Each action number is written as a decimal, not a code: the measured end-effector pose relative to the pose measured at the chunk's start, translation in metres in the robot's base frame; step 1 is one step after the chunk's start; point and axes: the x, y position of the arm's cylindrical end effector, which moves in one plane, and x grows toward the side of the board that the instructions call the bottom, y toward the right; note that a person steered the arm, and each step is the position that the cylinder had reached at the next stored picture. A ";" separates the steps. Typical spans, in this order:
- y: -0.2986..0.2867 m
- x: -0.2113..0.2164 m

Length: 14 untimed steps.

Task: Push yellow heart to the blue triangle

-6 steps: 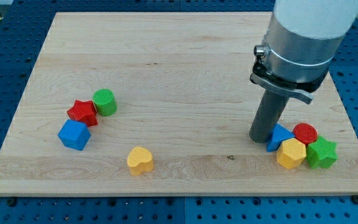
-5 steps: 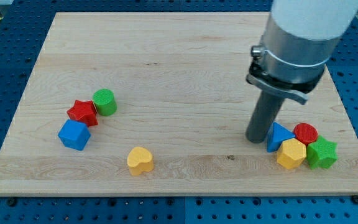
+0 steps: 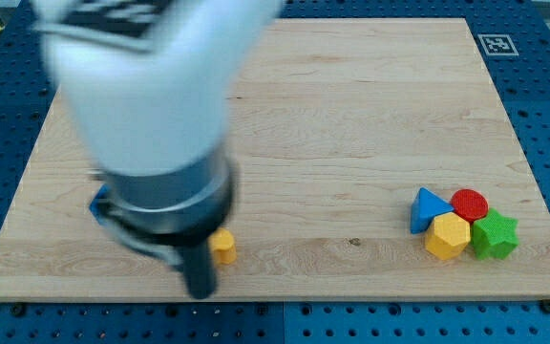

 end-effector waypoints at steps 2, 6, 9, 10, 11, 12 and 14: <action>-0.029 -0.004; 0.023 -0.029; 0.107 -0.031; 0.123 -0.042; 0.137 -0.060; 0.156 -0.070; 0.191 -0.104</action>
